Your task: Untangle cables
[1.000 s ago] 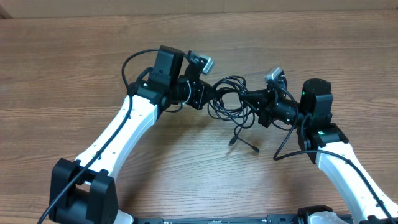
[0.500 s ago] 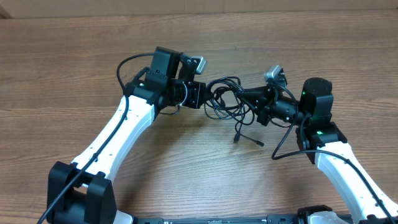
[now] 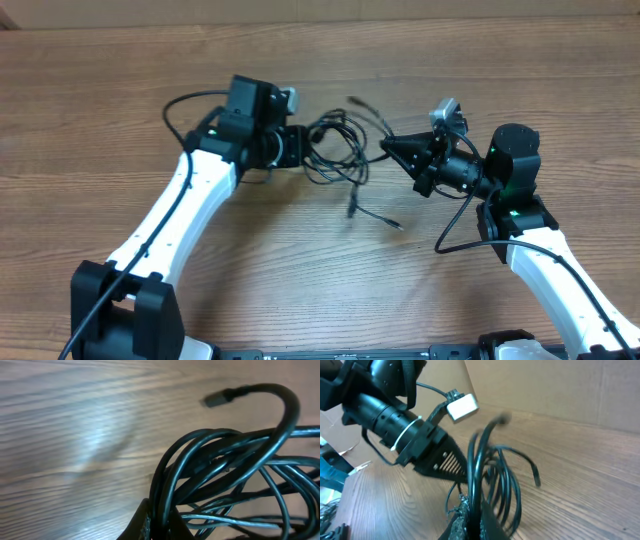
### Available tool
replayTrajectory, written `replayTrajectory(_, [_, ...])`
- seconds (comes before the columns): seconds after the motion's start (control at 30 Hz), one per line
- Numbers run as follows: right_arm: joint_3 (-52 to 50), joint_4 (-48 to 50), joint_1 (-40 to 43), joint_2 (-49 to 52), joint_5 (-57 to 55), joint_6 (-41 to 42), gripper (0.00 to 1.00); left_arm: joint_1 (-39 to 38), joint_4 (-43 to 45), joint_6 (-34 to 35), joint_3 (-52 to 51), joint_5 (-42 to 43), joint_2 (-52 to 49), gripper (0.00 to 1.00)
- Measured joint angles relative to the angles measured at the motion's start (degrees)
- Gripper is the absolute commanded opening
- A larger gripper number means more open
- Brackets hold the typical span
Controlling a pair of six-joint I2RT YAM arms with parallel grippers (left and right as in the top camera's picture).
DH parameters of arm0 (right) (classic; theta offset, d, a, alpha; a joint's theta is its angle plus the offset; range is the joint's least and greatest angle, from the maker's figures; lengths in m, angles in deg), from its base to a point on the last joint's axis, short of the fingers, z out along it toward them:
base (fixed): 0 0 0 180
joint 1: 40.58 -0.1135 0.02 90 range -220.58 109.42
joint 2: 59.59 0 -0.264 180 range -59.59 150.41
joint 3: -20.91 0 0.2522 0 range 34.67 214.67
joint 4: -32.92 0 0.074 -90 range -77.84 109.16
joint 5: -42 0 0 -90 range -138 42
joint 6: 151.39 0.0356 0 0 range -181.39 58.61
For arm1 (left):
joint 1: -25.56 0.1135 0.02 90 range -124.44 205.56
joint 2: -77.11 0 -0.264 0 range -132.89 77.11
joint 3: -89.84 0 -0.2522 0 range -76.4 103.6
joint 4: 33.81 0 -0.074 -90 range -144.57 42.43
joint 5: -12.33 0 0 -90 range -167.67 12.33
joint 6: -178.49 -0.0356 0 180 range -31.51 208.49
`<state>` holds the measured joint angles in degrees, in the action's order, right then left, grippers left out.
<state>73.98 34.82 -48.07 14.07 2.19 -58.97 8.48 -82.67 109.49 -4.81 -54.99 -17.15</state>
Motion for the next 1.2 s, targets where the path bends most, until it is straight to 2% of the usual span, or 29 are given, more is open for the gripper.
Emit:
replayTrajectory(0.33, [0.00,-0.50,0.00,0.00,-0.11,0.61,0.04,0.20,-0.11,0.90,0.00,-2.36,0.00,0.04])
replayTrajectory(0.43, [0.00,-1.62,0.02,0.00,-0.90,0.87,0.22,0.22,-0.13,1.01,0.00,-2.93,0.00,0.04])
replayTrajectory(0.53, [0.00,-2.21,0.24,-0.02,-1.18,0.81,0.24,0.26,-0.42,1.11,0.00,-3.89,-0.02,0.04])
replayTrajectory(0.7, [0.00,-2.82,0.26,-0.02,-1.66,0.94,0.50,0.26,-0.50,1.18,0.00,-4.83,-0.02,0.04])
replayTrajectory(0.97, [0.00,-2.91,0.33,-0.02,-2.23,1.03,0.64,0.26,-0.48,1.18,0.00,-5.14,-0.02,0.04])
replayTrajectory(1.1, [0.00,-3.58,0.33,-0.02,-2.38,0.61,0.68,0.26,-0.48,1.18,0.00,-5.14,-0.02,0.04])
replayTrajectory(1.2, [0.02,-6.58,0.33,-0.07,-2.40,-2.62,0.68,0.31,0.00,-0.87,0.00,-3.06,-0.02,0.04])
